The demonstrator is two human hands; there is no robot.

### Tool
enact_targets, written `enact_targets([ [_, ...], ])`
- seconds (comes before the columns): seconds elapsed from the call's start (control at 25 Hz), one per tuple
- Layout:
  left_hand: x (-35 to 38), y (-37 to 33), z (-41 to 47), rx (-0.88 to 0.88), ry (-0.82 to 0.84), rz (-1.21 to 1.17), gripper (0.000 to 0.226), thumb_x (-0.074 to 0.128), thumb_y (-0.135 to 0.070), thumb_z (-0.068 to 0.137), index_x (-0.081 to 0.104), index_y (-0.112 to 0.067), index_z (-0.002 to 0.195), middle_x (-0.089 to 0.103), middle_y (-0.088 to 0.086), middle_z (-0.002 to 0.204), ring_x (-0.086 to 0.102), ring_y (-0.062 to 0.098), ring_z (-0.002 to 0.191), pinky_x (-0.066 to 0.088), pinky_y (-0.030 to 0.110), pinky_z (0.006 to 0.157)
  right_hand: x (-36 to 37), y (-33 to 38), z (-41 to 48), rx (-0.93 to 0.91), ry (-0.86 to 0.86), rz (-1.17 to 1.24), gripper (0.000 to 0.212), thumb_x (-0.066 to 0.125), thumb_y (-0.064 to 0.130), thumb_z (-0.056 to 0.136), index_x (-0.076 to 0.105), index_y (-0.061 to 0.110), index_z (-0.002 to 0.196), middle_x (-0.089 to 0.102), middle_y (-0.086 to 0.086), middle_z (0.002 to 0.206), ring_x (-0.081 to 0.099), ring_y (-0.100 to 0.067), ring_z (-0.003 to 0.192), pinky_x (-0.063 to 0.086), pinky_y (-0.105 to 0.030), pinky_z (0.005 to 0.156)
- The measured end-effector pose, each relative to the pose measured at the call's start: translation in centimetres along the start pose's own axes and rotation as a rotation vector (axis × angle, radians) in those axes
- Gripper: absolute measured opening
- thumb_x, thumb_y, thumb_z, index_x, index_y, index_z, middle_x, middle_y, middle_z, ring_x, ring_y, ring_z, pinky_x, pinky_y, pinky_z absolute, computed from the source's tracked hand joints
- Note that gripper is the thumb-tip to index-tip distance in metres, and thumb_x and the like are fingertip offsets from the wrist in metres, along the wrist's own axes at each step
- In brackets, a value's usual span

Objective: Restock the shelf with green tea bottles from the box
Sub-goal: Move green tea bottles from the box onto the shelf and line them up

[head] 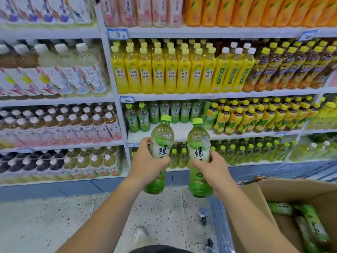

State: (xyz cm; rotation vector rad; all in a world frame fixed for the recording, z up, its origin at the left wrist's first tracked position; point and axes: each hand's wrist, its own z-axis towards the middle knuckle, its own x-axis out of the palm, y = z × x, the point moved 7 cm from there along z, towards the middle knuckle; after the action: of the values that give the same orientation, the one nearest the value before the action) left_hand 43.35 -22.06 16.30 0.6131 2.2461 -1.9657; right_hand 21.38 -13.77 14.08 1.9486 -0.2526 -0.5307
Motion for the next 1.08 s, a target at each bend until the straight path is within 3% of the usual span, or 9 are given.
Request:
enact_targets([
  [0.12, -3.6, 2.0, 3.5, -0.006, 0.011, -0.034, 0.059, 0.083, -0.038, 0.059, 0.051, -0.050, 0.108, 0.071, -0.016, 0.090, 0.070, -0.001, 0.075, 0.056, 0.019, 0.057, 4.6, 1.4, 2.6, 0.001, 0.001, -0.049, 0.029, 0.084, 0.027, 0.073, 0.066, 0.027, 0.096, 0.075, 0.002, 0.090, 0.073, -0.021, 0.082, 0.061, -0.048, 0.077],
  [0.24, -6.2, 3.6, 7.3, -0.012, 0.041, -0.026, 0.064, 0.084, -0.041, 0.060, 0.052, -0.050, 0.114, 0.070, -0.026, 0.092, 0.070, -0.003, 0.077, 0.054, 0.015, 0.057, 8.9, 2.3, 5.5, 0.020, -0.004, -0.092, 0.031, 0.084, 0.032, 0.070, 0.068, 0.030, 0.096, 0.075, 0.004, 0.091, 0.073, -0.019, 0.083, 0.061, -0.046, 0.076],
  [0.44, -7.7, 6.6, 13.8, -0.080, 0.056, -0.009, 0.063, 0.082, -0.038, 0.063, 0.048, -0.046, 0.116, 0.067, -0.034, 0.090, 0.068, -0.006, 0.073, 0.055, 0.020, 0.059, 13.6, 2.8, 10.9, 0.035, 0.003, -0.155, 0.031, 0.085, 0.031, 0.068, 0.069, 0.027, 0.094, 0.076, 0.012, 0.080, 0.073, -0.010, 0.076, 0.057, -0.031, 0.061],
  [0.6, -6.3, 10.4, 18.7, -0.145, 0.041, 0.080, 0.054, 0.084, -0.039, 0.062, 0.053, -0.040, 0.106, 0.070, -0.020, 0.085, 0.066, -0.003, 0.077, 0.055, 0.027, 0.066, 15.5, 0.8, 16.2, 0.059, 0.034, -0.211, 0.034, 0.085, 0.034, 0.066, 0.070, 0.026, 0.096, 0.077, 0.008, 0.084, 0.074, -0.011, 0.076, 0.063, -0.038, 0.070],
  [0.8, -2.8, 16.0, 24.2, -0.104, 0.016, 0.113, 0.043, 0.083, -0.033, 0.061, 0.058, -0.040, 0.096, 0.064, -0.035, 0.089, 0.060, -0.014, 0.079, 0.043, 0.010, 0.051, 16.4, -4.1, 23.8, 0.040, 0.048, -0.252, 0.032, 0.084, 0.038, 0.066, 0.070, 0.030, 0.094, 0.075, 0.016, 0.079, 0.071, -0.003, 0.071, 0.053, -0.026, 0.060],
  [0.92, -0.3, 18.8, 27.1, -0.085, -0.001, 0.083, 0.044, 0.083, -0.030, 0.063, 0.060, -0.039, 0.100, 0.066, -0.031, 0.089, 0.063, -0.011, 0.079, 0.044, 0.004, 0.055, 16.8, -7.0, 27.7, 0.034, 0.075, -0.259, 0.030, 0.083, 0.037, 0.068, 0.070, 0.032, 0.094, 0.073, 0.024, 0.078, 0.068, 0.005, 0.067, 0.050, -0.025, 0.058],
  [1.08, 2.4, 21.0, 30.4, -0.046, -0.059, 0.080, 0.045, 0.084, -0.031, 0.064, 0.061, -0.039, 0.101, 0.070, -0.020, 0.088, 0.063, -0.010, 0.079, 0.043, 0.004, 0.054, 17.7, -9.9, 32.1, -0.007, 0.117, -0.260, 0.025, 0.083, 0.035, 0.070, 0.070, 0.032, 0.092, 0.073, 0.023, 0.077, 0.068, 0.005, 0.065, 0.049, -0.024, 0.057],
])
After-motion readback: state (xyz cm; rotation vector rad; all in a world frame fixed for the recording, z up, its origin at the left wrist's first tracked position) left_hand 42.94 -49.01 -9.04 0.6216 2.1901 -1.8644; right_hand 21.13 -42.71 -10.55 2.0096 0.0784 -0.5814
